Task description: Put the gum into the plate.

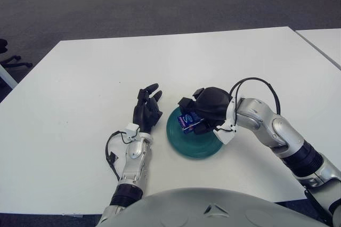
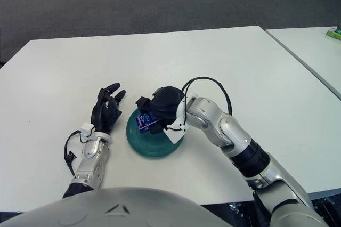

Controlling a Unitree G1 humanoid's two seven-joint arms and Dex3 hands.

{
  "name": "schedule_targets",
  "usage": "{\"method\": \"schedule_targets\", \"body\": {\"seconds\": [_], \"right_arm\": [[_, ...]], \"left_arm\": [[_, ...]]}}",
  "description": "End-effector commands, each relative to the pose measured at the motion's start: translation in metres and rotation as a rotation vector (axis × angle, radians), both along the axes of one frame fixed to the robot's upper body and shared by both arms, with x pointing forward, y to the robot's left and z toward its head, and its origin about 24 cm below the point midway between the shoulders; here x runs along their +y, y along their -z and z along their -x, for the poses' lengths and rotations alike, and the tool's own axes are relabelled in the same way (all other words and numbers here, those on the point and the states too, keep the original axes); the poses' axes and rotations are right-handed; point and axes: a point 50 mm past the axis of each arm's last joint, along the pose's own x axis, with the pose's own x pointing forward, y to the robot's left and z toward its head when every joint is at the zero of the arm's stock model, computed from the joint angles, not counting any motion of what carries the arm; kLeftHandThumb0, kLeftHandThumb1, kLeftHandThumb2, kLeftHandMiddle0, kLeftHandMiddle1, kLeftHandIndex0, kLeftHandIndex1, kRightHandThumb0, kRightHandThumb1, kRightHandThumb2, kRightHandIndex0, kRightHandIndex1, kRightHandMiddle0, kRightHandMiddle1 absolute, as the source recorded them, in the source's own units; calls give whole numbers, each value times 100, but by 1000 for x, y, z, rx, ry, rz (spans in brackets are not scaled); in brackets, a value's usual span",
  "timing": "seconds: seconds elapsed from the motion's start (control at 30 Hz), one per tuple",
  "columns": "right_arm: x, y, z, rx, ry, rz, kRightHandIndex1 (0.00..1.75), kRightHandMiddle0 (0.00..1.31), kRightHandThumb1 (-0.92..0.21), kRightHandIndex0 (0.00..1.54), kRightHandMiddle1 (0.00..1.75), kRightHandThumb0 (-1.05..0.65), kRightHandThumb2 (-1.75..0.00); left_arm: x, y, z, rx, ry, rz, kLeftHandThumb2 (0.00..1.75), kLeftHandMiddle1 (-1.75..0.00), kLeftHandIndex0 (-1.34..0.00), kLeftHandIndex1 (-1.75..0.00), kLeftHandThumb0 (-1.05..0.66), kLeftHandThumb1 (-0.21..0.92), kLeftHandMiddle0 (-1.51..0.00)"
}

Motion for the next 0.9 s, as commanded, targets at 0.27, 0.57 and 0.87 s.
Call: {"method": "schedule_targets", "body": {"seconds": [0.27, 0.57, 0.87], "right_arm": [[-5, 10, -4, -23, 83, -11, 97, 1, -92, 28, 97, -73, -84], [-6, 12, -5, -32, 88, -37, 34, 0, -92, 34, 62, -76, -85], [-6, 14, -6, -9, 129, -78, 14, 0, -92, 33, 46, -81, -89]], "left_arm": [[-16, 1, 4, 20, -14, 50, 93, -45, -15, -109, -88, 92, -32], [-16, 0, 5, 17, -19, 8, 96, -41, -8, -103, -85, 92, -31], [-16, -1, 5, 32, -25, -23, 98, -40, -9, -102, -85, 92, -32]]}}
